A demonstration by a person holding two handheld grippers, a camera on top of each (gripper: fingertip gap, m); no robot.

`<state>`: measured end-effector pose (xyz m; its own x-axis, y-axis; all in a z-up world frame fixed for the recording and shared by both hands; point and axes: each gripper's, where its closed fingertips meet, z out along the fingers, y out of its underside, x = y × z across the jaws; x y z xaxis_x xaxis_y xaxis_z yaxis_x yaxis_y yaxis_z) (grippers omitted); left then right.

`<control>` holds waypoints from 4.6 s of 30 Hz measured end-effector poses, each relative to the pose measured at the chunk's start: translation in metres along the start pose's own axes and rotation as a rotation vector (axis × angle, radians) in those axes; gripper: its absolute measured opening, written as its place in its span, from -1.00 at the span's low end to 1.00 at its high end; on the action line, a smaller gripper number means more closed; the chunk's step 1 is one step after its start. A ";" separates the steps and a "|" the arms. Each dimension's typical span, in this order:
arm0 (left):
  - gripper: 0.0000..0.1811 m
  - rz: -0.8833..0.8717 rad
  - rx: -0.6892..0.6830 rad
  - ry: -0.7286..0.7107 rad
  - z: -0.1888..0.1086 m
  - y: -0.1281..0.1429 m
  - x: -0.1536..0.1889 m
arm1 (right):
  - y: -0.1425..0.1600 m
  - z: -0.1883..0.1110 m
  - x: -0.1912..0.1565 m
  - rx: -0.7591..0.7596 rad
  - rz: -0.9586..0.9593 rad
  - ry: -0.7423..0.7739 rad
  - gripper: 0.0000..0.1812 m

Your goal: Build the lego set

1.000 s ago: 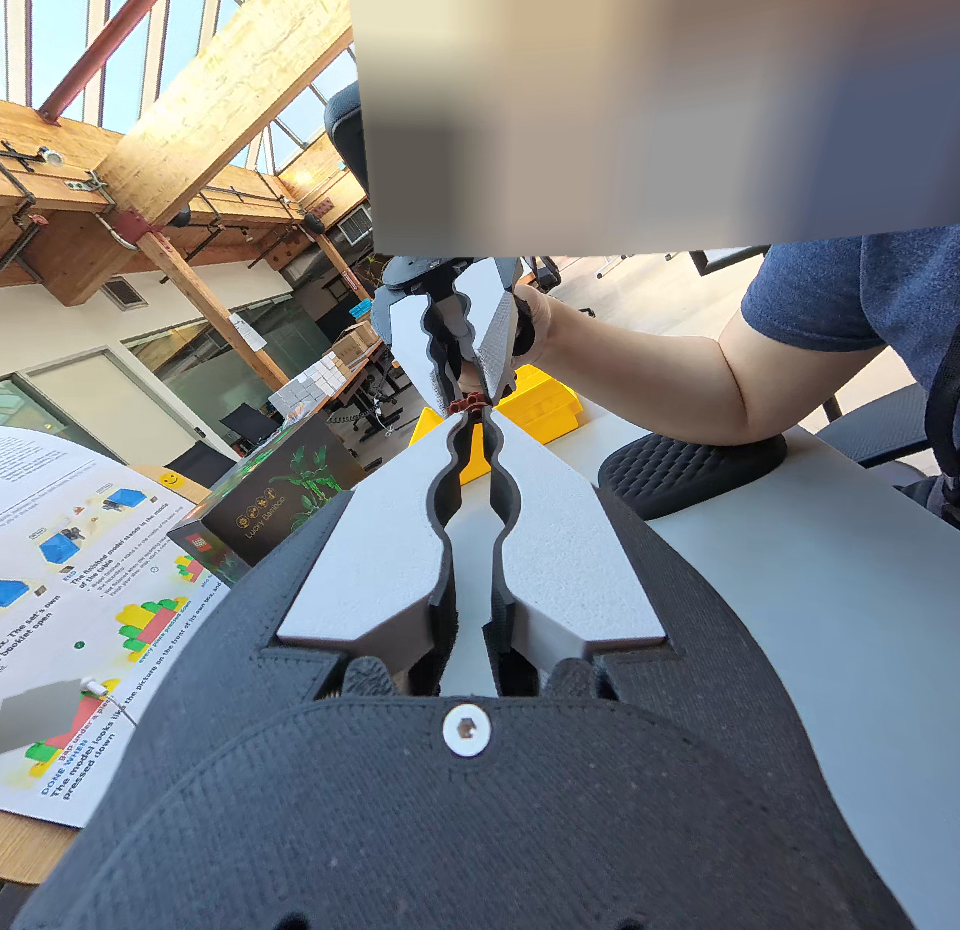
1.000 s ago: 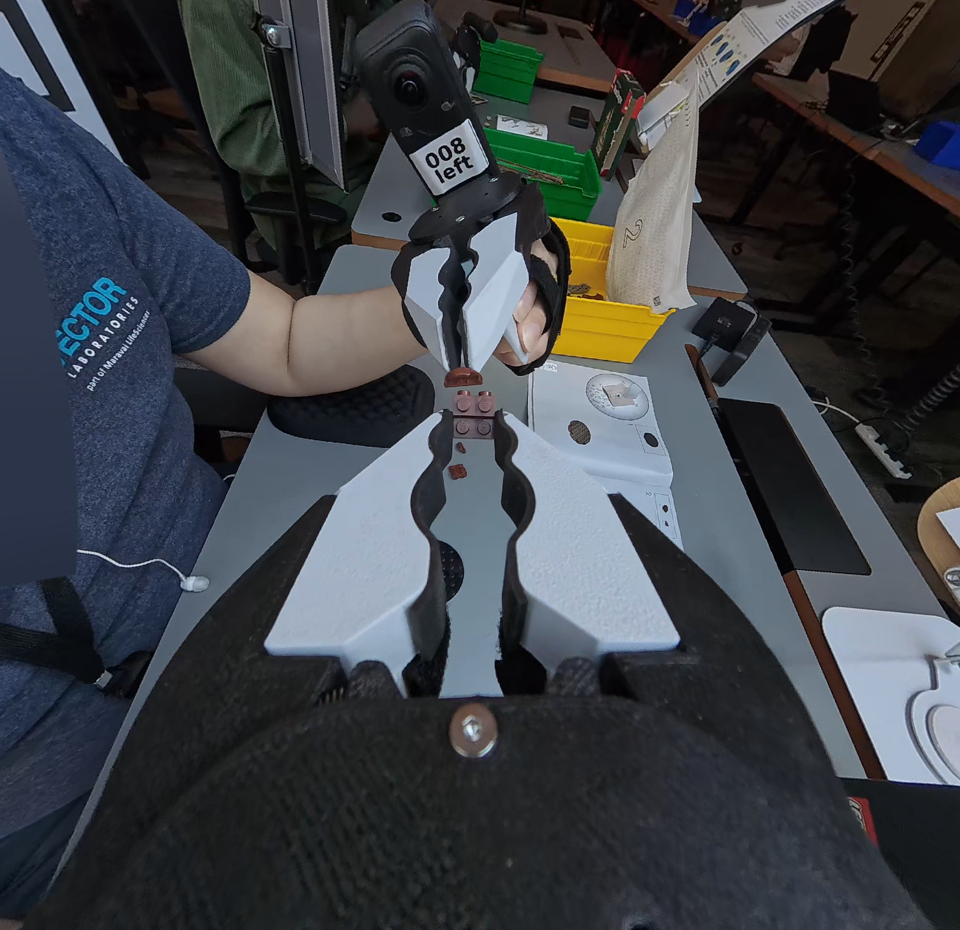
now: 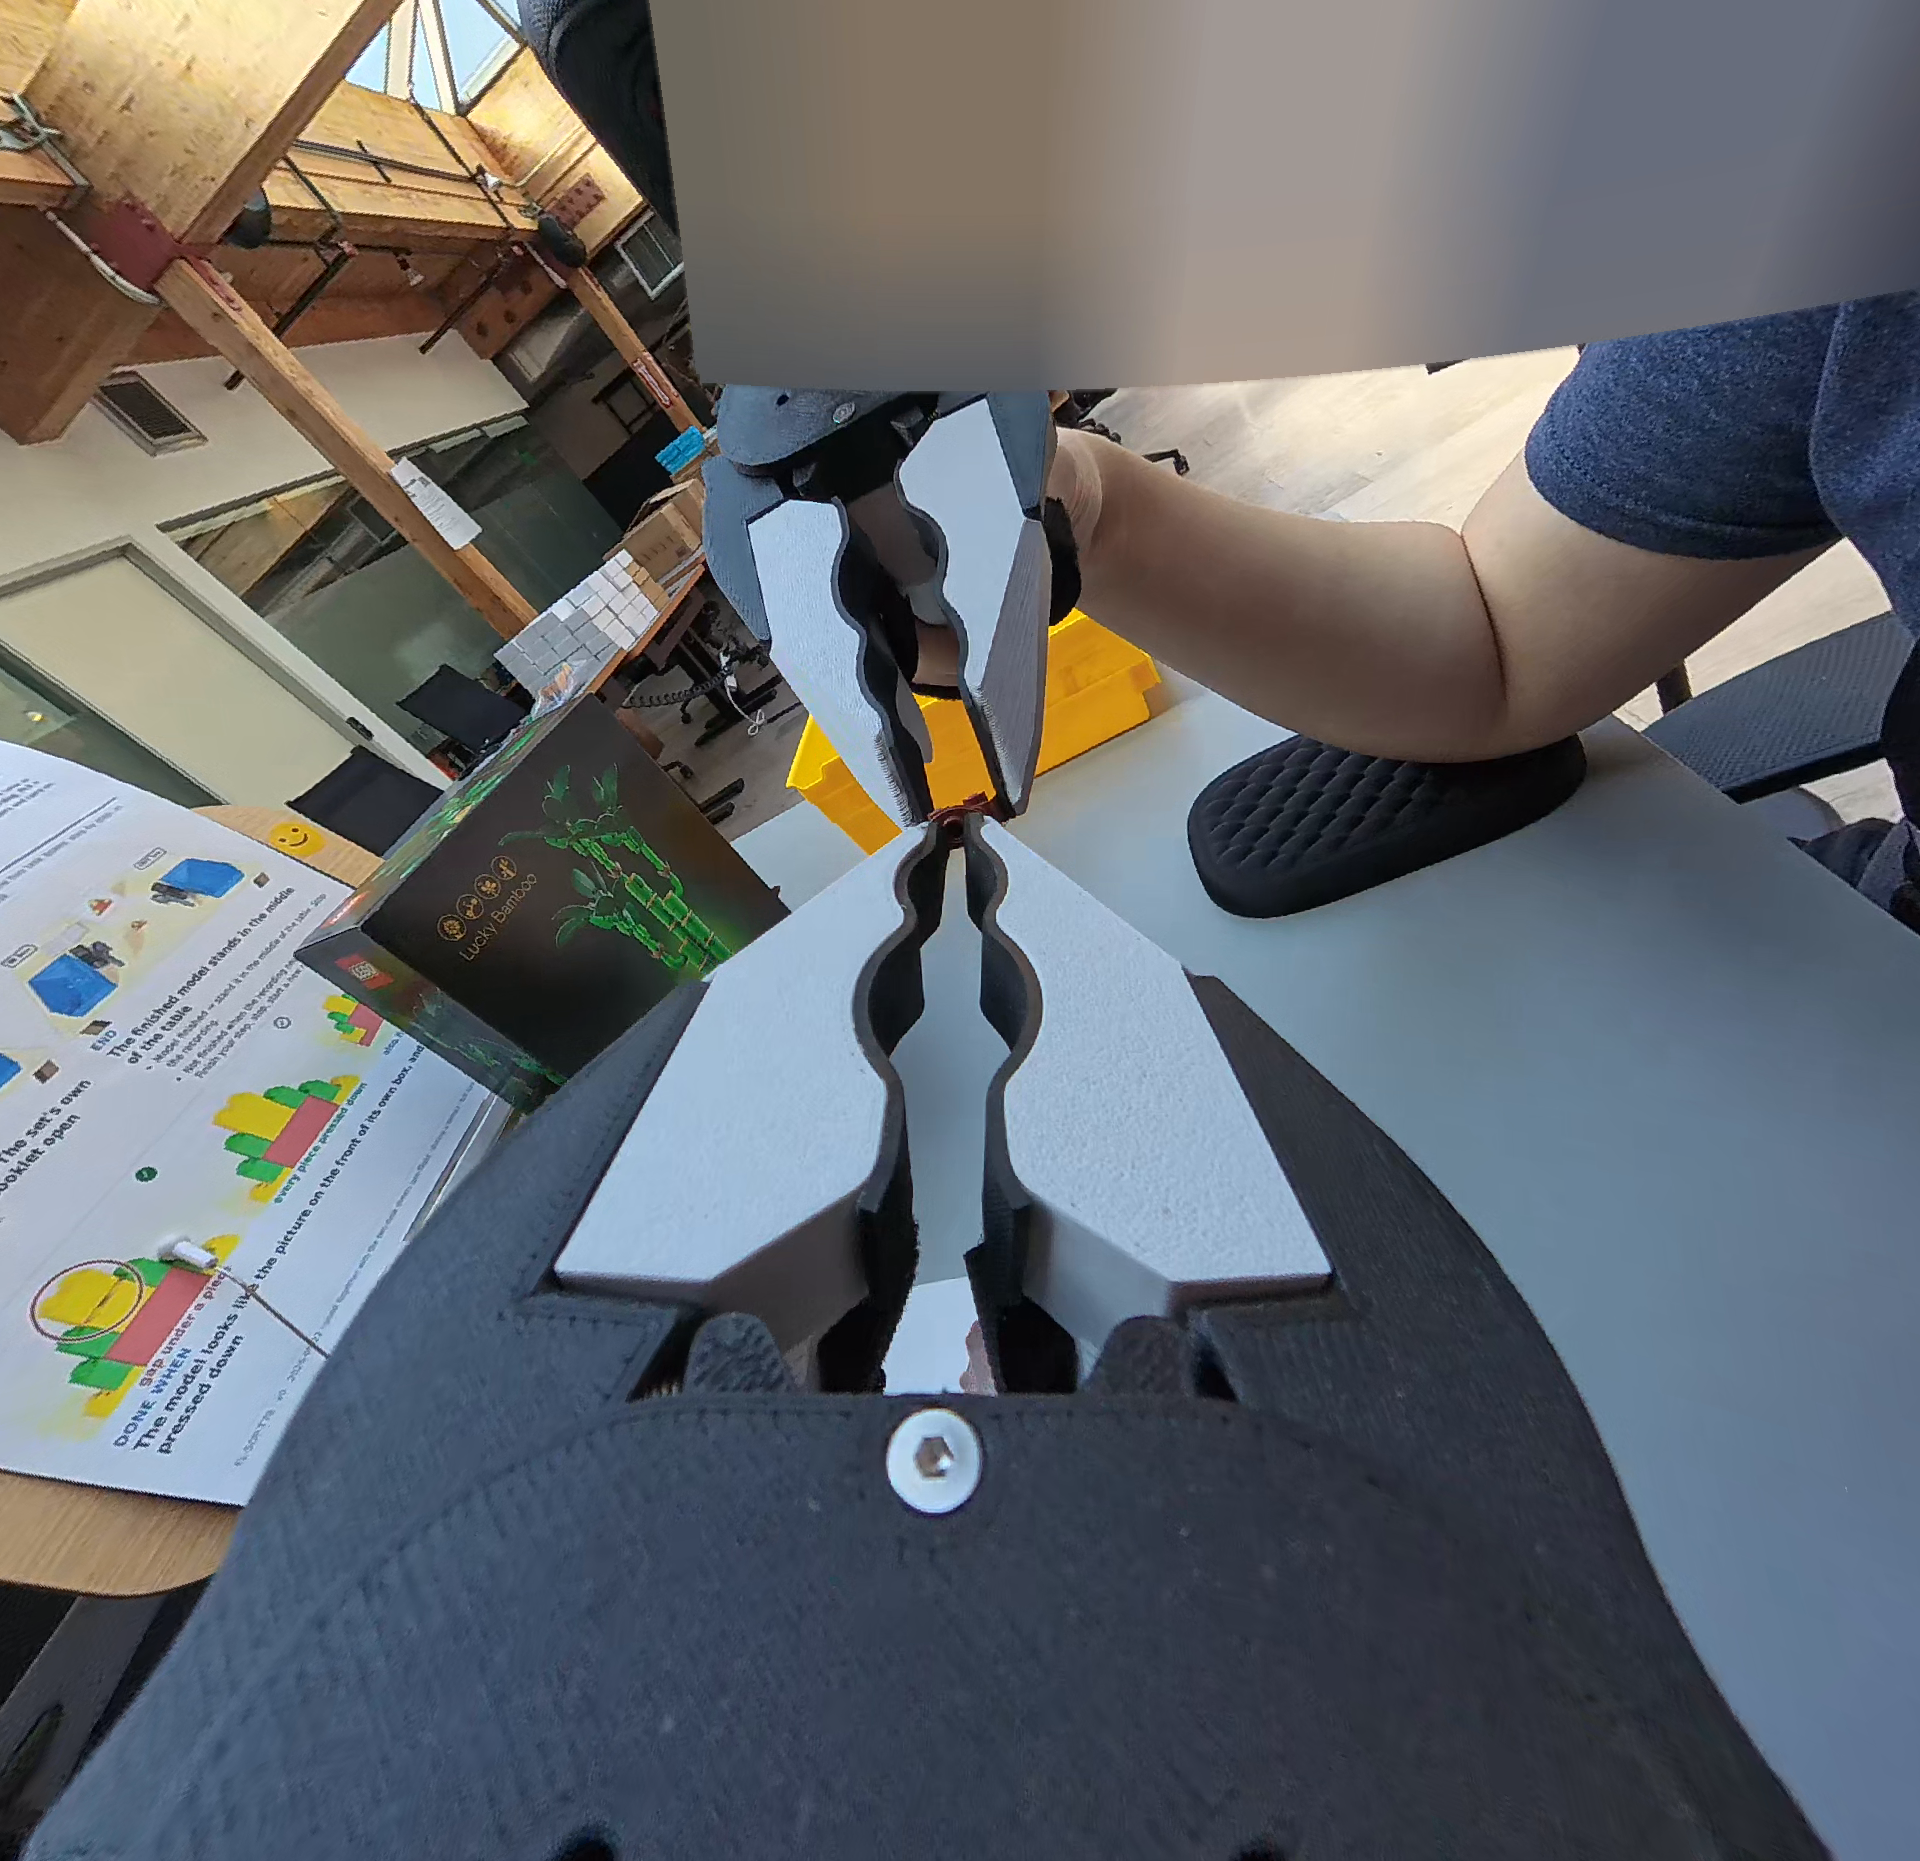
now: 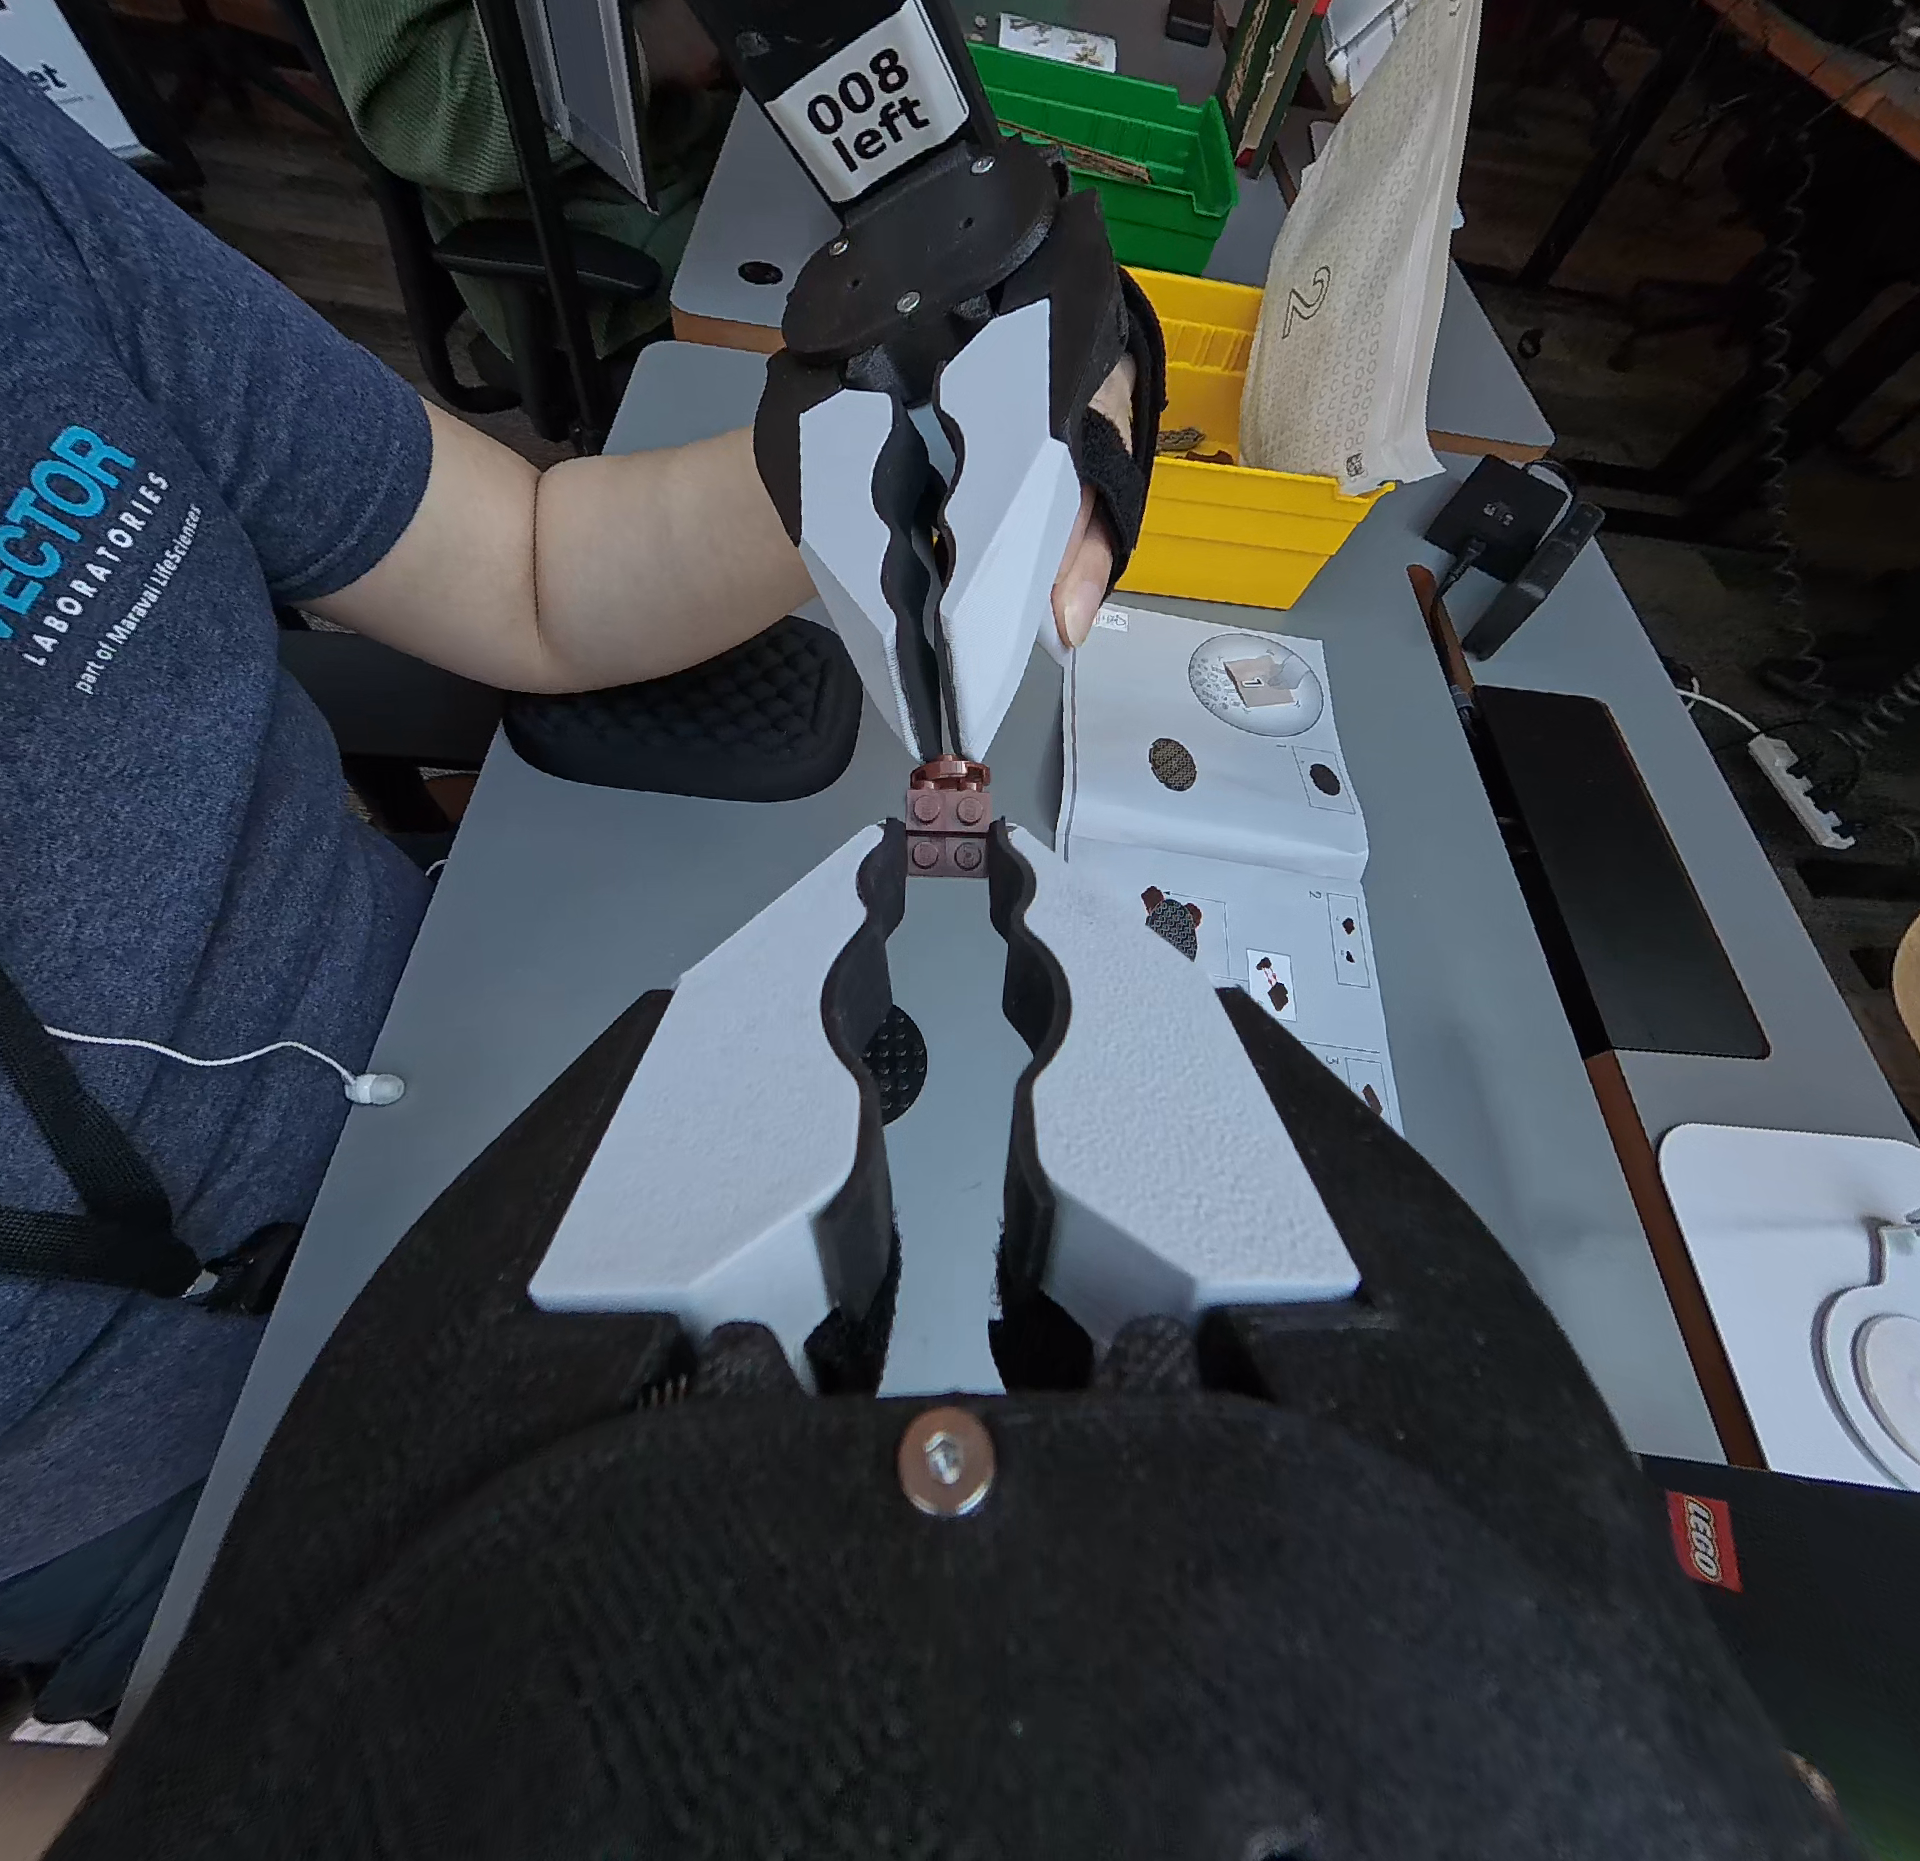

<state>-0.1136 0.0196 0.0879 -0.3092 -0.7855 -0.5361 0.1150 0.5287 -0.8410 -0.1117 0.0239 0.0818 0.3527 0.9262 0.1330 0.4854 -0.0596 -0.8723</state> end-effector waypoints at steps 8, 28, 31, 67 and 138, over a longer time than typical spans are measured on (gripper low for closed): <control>-0.99 -0.008 0.001 0.032 0.001 0.000 0.005 | 0.002 0.001 -0.004 -0.013 -0.045 -0.013 -0.83; -1.00 -0.084 0.172 0.004 -0.010 -0.027 -0.004 | -0.027 -0.004 -0.007 0.230 -0.040 -0.109 -0.84; -1.00 -0.081 0.159 -0.002 -0.011 -0.025 -0.006 | -0.025 -0.003 -0.005 0.226 -0.038 -0.102 -0.84; -1.00 -0.039 0.073 -0.110 -0.029 -0.020 -0.022 | 0.005 0.002 0.023 0.165 0.131 -0.118 -0.84; -0.95 -0.073 -0.291 -0.182 -0.093 0.028 -0.029 | 0.114 0.153 -0.006 -0.275 -0.221 -0.010 -0.84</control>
<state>-0.1894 0.0867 0.0870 -0.1304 -0.8550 -0.5019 -0.1827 0.5183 -0.8354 -0.1810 0.0684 -0.0906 0.2078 0.9316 0.2982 0.7469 0.0457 -0.6633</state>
